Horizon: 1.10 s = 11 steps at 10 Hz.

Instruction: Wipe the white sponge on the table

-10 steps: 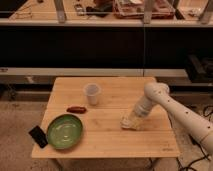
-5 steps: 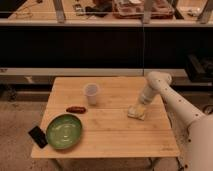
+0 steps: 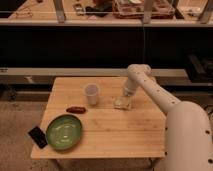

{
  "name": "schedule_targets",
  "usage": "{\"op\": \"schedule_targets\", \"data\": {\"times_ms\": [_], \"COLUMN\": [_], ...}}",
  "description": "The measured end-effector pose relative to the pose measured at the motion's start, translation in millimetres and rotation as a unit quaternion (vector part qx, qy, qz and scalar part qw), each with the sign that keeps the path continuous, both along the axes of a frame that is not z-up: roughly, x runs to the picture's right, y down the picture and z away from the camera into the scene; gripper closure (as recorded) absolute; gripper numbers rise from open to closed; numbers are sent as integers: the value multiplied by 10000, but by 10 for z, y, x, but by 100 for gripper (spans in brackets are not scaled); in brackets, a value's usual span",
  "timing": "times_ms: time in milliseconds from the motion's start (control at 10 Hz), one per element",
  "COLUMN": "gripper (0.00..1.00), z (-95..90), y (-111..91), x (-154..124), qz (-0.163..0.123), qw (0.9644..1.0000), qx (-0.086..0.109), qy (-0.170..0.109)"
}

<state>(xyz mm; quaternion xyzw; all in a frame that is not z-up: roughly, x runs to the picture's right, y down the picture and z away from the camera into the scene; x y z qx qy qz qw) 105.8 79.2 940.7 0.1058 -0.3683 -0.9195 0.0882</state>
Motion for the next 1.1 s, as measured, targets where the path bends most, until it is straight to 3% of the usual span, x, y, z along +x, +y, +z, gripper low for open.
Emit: {"op": "schedule_targets", "data": {"times_ms": [100, 200, 600, 800, 1100], "gripper": [100, 100, 100, 100, 100], "z": [-34, -174, -739, -944, -1053], "y": [77, 296, 1052, 1252, 1301], "x": [-155, -351, -374, -191, 93], "qz": [-148, -400, -521, -446, -298], "qw": [9998, 9982, 9925, 9924, 9945], "qx": [-19, -115, -418, -431, -316], "qy": [-154, -438, -1020, -1065, -954]}}
